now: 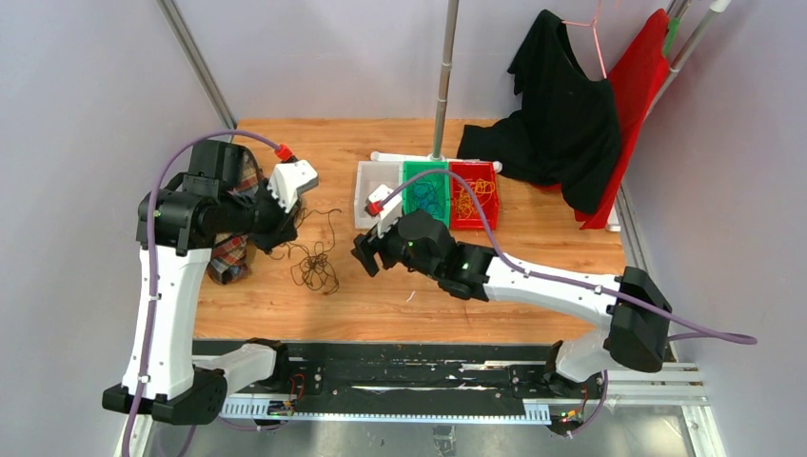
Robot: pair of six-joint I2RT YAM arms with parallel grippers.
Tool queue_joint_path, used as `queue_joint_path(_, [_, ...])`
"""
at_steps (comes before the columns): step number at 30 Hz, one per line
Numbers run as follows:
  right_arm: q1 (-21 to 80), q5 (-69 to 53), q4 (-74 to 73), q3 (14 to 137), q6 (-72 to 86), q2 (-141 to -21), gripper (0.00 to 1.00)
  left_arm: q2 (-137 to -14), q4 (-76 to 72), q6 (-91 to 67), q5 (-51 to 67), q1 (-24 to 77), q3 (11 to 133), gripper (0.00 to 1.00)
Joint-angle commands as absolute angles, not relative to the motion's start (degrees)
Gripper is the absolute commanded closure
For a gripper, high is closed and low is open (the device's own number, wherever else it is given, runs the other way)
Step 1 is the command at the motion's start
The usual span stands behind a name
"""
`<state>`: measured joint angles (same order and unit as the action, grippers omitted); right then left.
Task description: Untangle the cables
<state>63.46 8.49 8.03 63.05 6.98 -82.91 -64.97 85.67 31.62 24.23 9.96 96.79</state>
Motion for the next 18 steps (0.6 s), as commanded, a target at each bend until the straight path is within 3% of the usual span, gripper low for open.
queue_joint_path(1, [67.62, 7.05, 15.02, 62.88, 3.51, -85.13, 0.28, -65.32, 85.90, 28.95, 26.11, 10.28, 99.96, 1.00])
queue_joint_path(18, [69.74, -3.76, 28.37, 59.20, 5.64, -89.05, 0.28, -73.88, 85.81, 26.77, 32.81, 10.28, 108.96, 1.00])
